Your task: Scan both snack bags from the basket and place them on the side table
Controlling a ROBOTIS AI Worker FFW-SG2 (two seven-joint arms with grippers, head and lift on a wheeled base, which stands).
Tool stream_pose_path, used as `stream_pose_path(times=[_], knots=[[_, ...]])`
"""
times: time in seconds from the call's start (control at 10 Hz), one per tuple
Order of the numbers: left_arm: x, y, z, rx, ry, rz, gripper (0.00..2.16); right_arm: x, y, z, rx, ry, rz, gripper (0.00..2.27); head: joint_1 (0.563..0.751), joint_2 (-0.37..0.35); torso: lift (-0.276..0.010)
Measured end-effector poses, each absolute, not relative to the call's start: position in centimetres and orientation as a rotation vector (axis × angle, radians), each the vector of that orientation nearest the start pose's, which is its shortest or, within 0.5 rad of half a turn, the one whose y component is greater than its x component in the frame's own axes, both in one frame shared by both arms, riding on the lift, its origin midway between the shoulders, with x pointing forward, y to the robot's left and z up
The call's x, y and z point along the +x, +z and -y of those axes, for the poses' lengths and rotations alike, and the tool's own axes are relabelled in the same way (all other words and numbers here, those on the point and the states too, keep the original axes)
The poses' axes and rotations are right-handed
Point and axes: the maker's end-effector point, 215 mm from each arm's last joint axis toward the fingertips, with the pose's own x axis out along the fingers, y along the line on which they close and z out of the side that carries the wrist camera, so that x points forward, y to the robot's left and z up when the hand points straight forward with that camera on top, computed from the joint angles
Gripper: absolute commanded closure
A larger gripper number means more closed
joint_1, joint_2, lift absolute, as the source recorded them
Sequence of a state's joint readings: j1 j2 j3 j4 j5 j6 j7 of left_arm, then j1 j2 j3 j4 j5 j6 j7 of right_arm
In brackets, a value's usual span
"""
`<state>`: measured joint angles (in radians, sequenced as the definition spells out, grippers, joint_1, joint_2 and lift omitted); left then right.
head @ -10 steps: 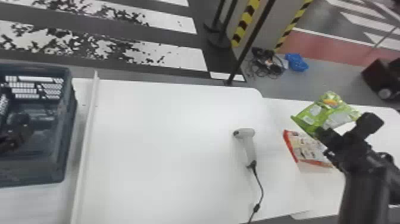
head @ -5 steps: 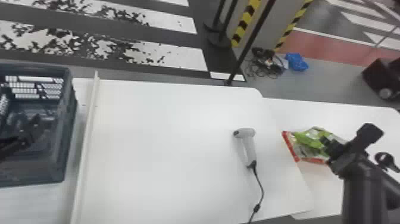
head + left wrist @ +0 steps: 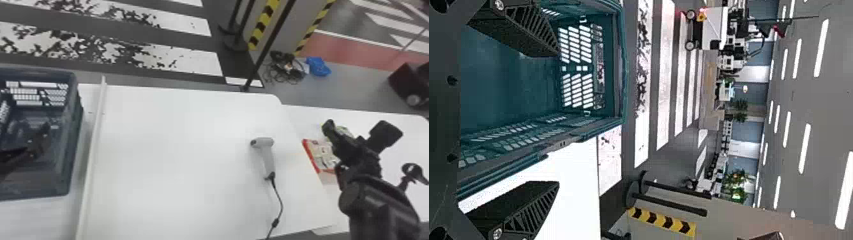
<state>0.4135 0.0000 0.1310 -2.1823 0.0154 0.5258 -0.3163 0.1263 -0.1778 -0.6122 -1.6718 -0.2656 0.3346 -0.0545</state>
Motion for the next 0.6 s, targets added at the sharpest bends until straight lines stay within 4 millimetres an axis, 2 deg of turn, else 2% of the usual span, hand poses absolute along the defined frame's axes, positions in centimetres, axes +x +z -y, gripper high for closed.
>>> stream_pose_path(times=[0.1,0.3,0.5,0.6], knots=[[45.4,-37.0,-22.6,-0.009,-0.202,-0.297,0.08,45.6,-36.9,57.0,0.095,-0.541,-0.195,0.04,0.695,-0.350,-0.075],[45.2,-35.6,-21.5,0.041,-0.210,-0.226,0.08,46.5,-36.1,47.2,0.090,-0.385,-0.172,0.04,0.695,-0.330,-0.075],[44.8,-34.7,-20.9,0.079,-0.199,-0.165,0.08,46.3,-35.8,37.9,0.063,-0.244,-0.135,0.05,0.695,-0.210,-0.075],[44.4,-34.3,-20.5,0.087,-0.204,-0.133,0.08,45.9,-35.8,34.0,0.054,-0.191,-0.109,0.05,0.695,-0.189,-0.075]])
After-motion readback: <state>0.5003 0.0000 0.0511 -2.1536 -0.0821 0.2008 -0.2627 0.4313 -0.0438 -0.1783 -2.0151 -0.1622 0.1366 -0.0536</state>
